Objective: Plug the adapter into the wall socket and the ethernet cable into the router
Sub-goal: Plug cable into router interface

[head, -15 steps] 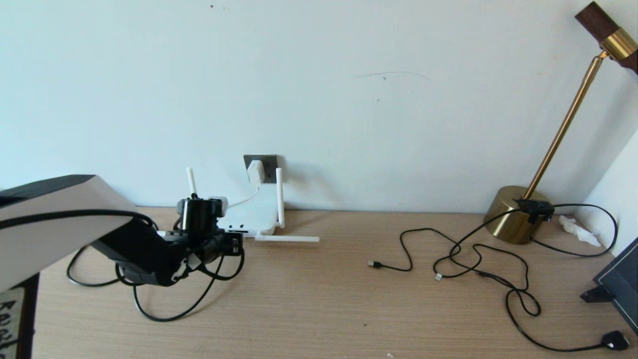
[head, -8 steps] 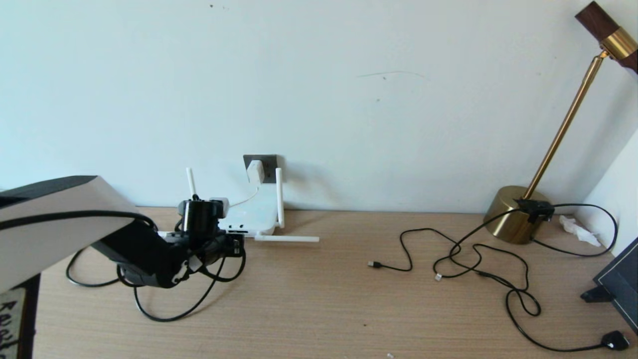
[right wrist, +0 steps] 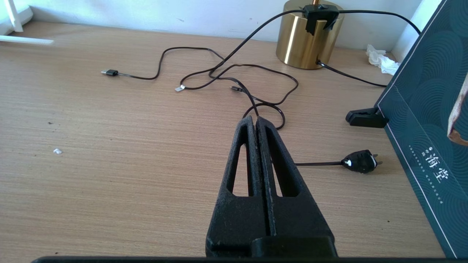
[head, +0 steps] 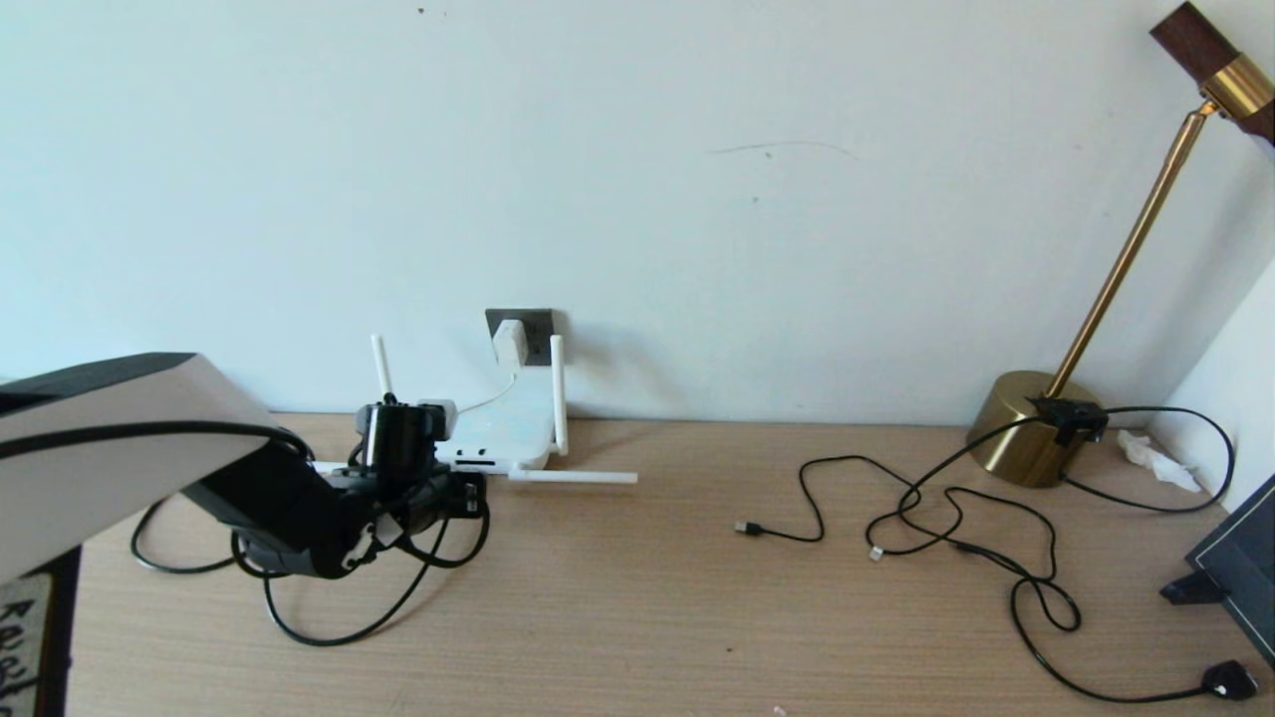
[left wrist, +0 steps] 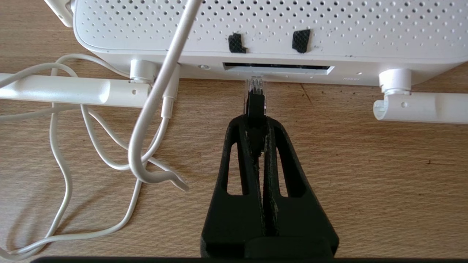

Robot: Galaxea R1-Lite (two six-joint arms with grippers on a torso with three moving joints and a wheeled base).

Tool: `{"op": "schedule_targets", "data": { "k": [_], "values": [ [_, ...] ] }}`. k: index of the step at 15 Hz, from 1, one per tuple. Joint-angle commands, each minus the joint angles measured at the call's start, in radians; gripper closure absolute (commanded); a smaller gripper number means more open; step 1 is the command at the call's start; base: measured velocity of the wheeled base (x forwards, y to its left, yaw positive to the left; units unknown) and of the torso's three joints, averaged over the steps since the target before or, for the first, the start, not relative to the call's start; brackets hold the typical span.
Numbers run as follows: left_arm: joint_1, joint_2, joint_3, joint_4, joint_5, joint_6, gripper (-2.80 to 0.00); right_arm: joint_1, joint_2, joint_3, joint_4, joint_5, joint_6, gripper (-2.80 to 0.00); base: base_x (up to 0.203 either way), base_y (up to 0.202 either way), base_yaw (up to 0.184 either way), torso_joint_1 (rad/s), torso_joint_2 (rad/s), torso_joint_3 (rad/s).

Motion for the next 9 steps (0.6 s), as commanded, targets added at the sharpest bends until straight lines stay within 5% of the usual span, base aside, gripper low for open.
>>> {"op": "schedule_targets", "data": {
  "k": [1,9],
  "values": [
    [0.0,-0.003,0.002,-0.003,0.002,0.0,0.0,0.001,0.0,0.0,0.0,0.0,-0.001,0.0,0.0,0.0,0.0,0.0,0.0,0.0],
    [0.0,-0.018,0.008,-0.003,0.005,0.0,0.0,0.001,0.001,0.0,0.0,0.0,-0.001,0.0,0.0,0.0,0.0,0.0,0.0,0.0]
  ]
}}
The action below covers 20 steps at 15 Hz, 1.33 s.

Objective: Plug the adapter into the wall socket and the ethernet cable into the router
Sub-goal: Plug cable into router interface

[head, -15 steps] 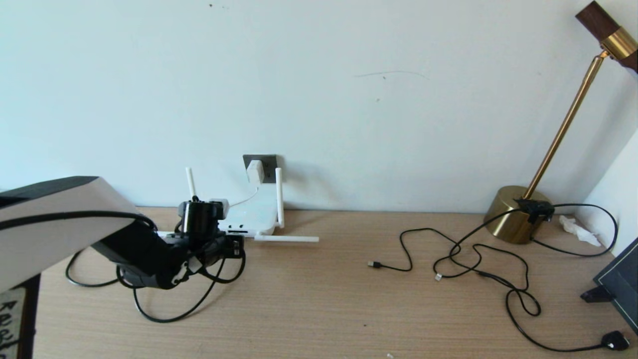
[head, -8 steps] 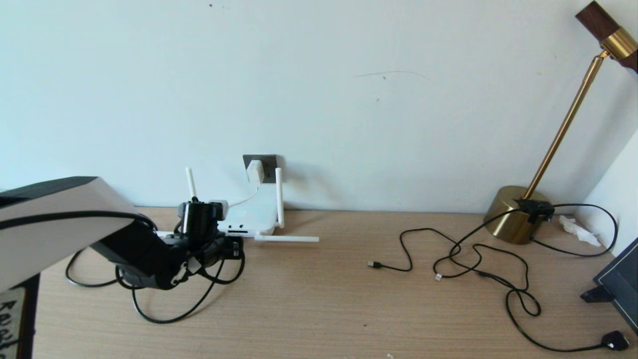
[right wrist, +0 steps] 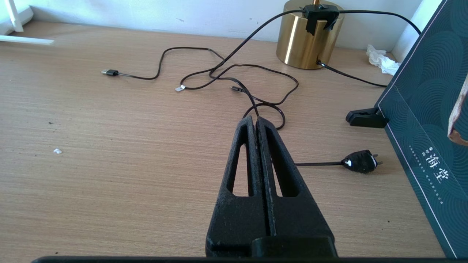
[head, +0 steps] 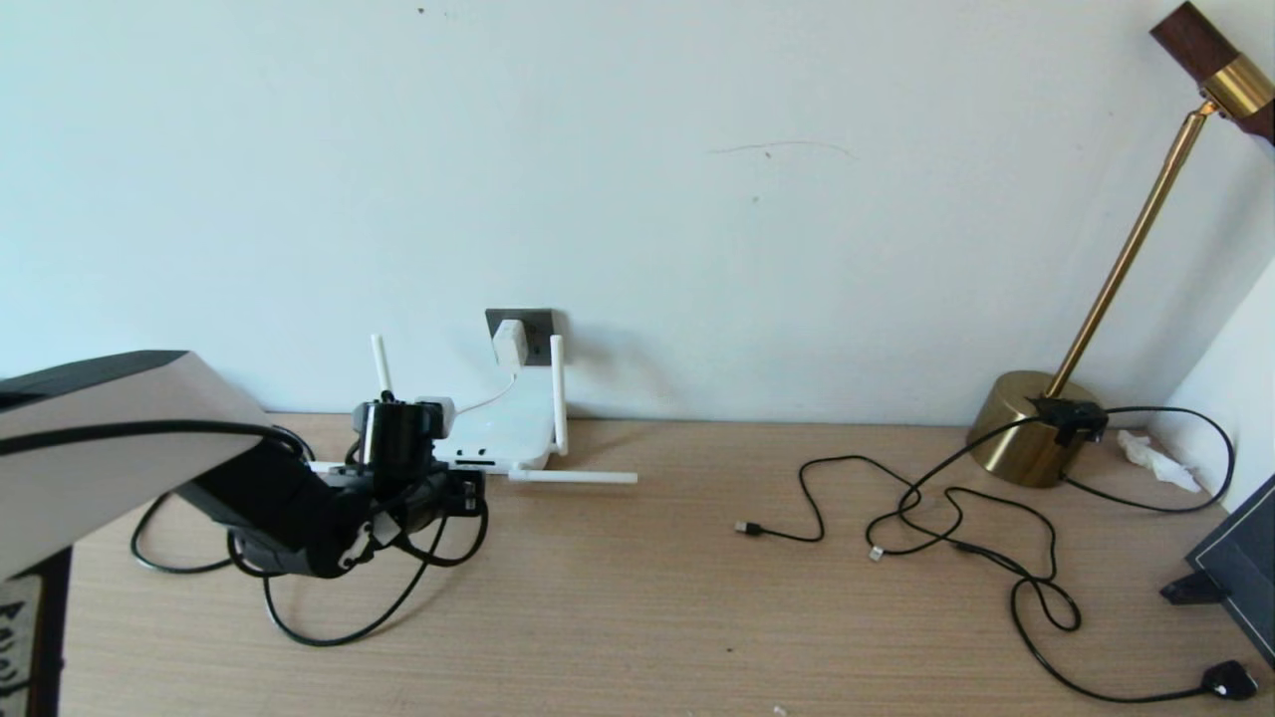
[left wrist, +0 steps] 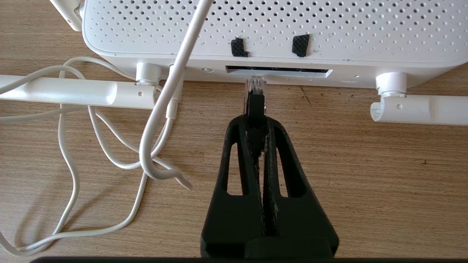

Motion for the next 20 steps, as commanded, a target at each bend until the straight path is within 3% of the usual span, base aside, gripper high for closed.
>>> {"op": "schedule_targets", "data": {
  "k": [1,20],
  "values": [
    [0.0,-0.007,0.004,-0.004,0.002,0.0,0.0,0.0,0.0,0.0,0.0,0.001,-0.001,0.0,0.0,0.0,0.0,0.0,0.0,0.0],
    [0.003,-0.016,0.011,-0.004,0.002,0.0,0.0,0.0,0.0,0.0,0.0,0.001,-0.001,0.0,0.0,0.0,0.0,0.0,0.0,0.0]
  ]
}}
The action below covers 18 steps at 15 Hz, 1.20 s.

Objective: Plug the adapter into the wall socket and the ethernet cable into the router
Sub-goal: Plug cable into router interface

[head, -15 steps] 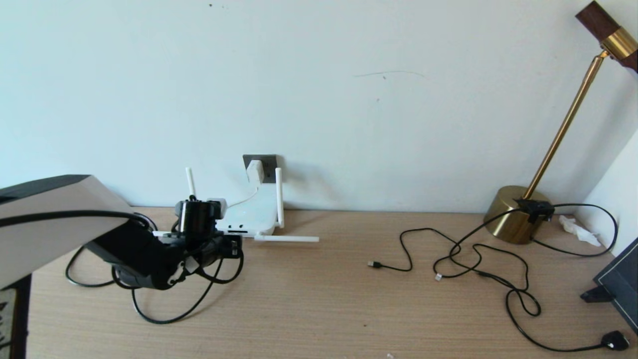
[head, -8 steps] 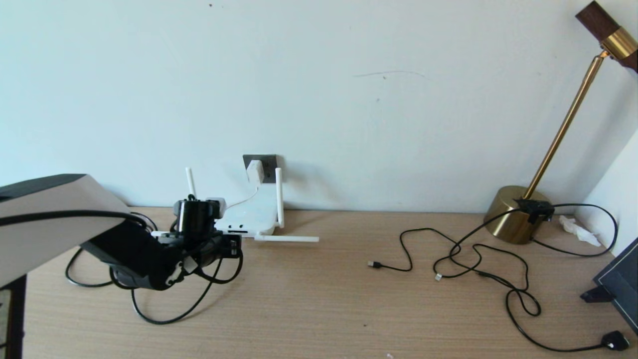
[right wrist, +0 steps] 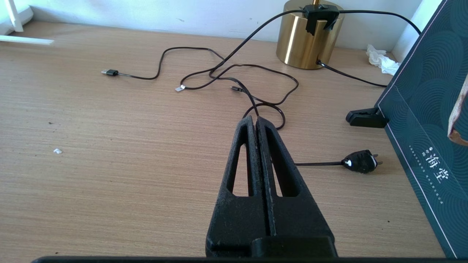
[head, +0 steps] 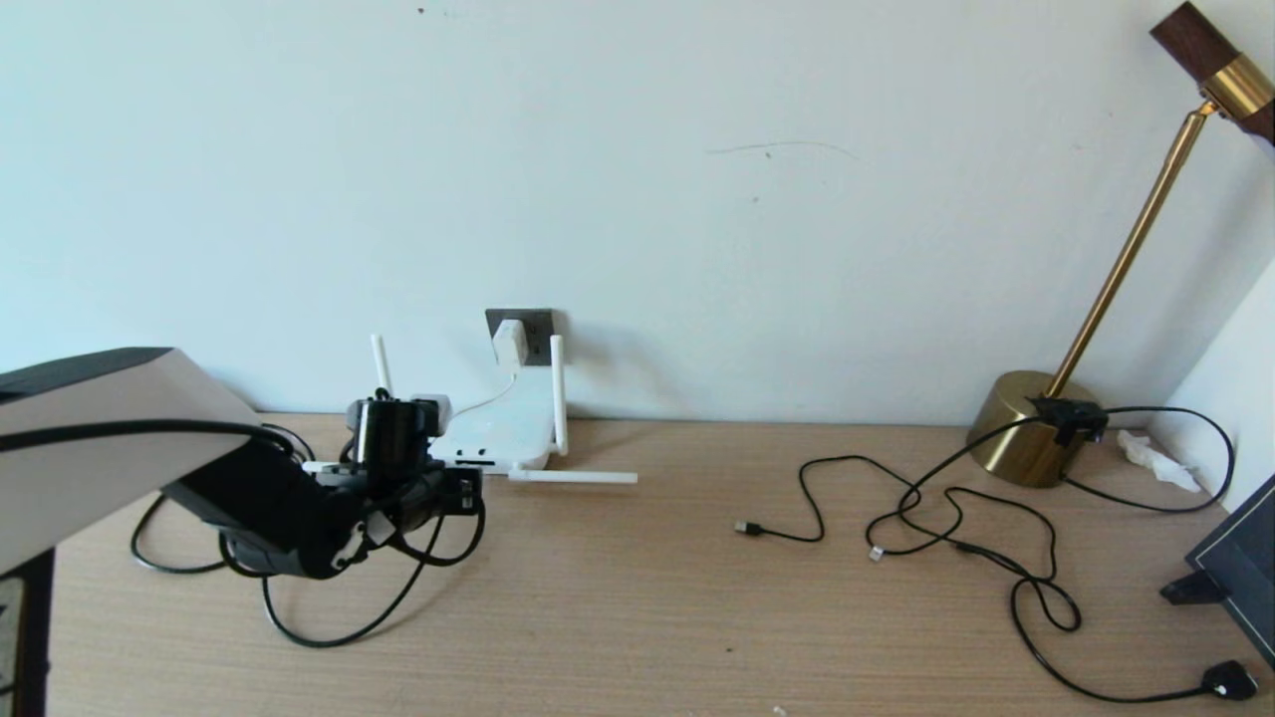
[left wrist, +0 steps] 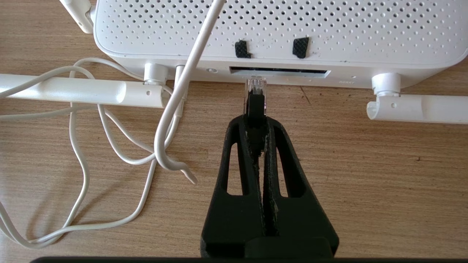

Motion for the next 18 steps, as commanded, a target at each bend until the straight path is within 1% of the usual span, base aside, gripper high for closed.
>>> {"op": "schedule_targets", "data": {
  "k": [1,6,18],
  "values": [
    [0.002,0.006,-0.006,-0.004,0.002,0.0,0.0,0.0,0.0,0.0,0.0,0.001,-0.001,0.0,0.0,0.0,0.0,0.0,0.0,0.0],
    [0.003,0.014,-0.02,-0.004,0.002,0.0,0.0,0.0,0.0,0.0,0.0,0.001,-0.001,0.0,0.0,0.0,0.0,0.0,0.0,0.0],
    [0.006,0.014,-0.014,-0.004,0.002,-0.002,0.0,0.0,0.0,0.0,0.0,0.001,-0.001,0.0,0.0,0.0,0.0,0.0,0.0,0.0]
  ]
}}
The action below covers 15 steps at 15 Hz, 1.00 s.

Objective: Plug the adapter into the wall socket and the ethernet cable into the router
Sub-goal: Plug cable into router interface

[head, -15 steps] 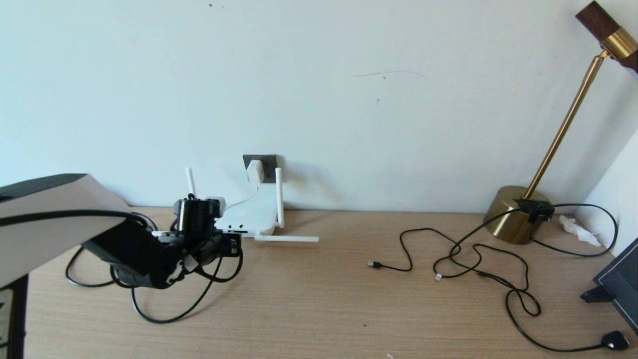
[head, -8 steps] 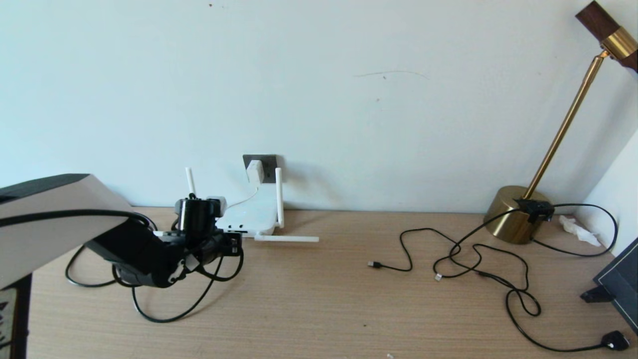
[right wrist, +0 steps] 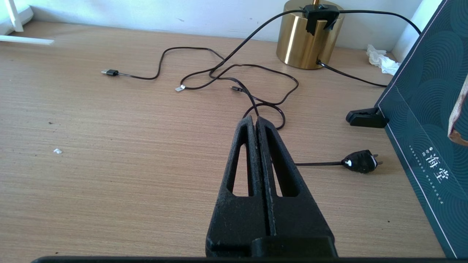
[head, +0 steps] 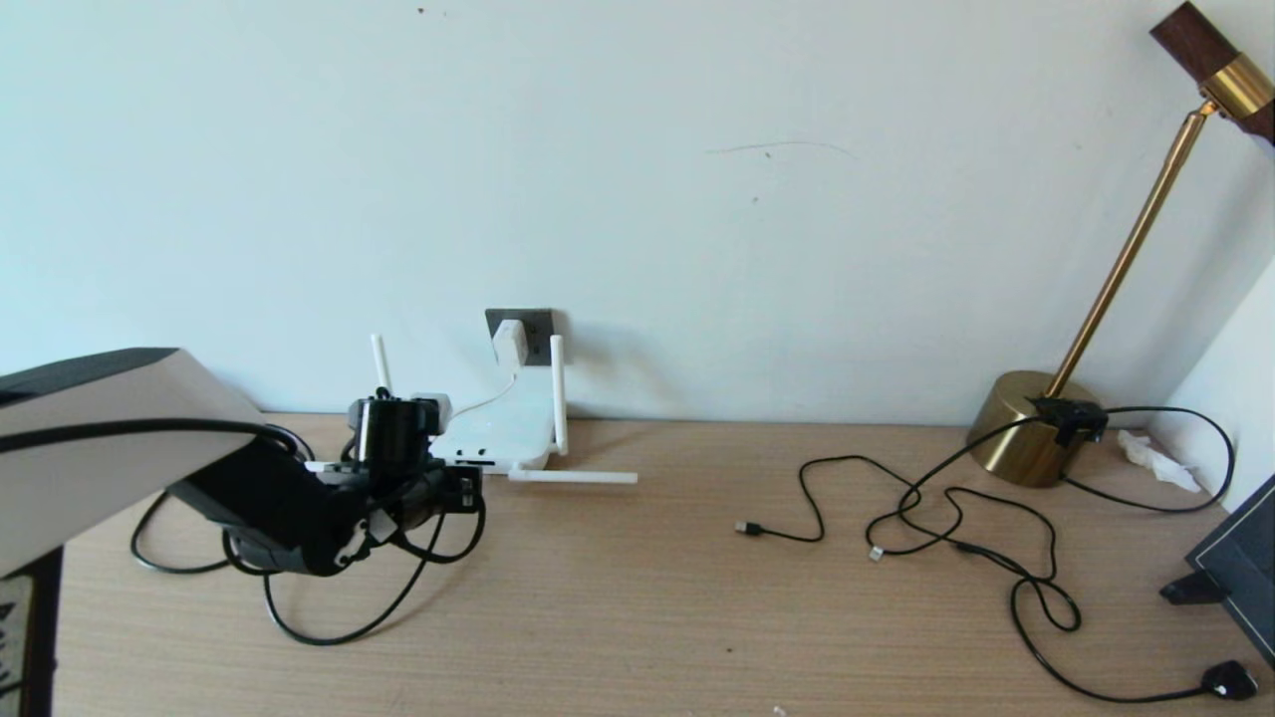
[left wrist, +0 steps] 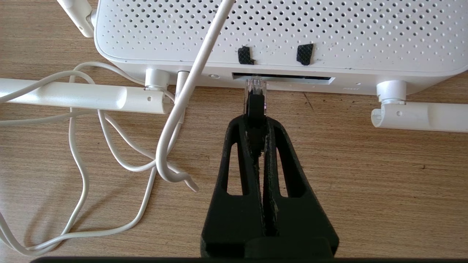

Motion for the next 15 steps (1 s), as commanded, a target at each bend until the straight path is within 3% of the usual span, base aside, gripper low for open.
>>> {"op": "schedule_targets", "data": {
  "k": [1,15],
  "values": [
    [0.0,0.002,0.0,-0.004,0.002,0.001,0.0,0.0,0.0,0.0,-0.001,0.0,-0.001,0.0,0.0,0.0,0.0,0.0,0.0,0.0],
    [0.0,0.002,-0.004,-0.004,0.002,0.001,0.0,0.0,0.0,0.0,-0.001,0.0,-0.001,0.0,0.0,0.0,0.0,0.0,0.0,0.0]
  ]
}}
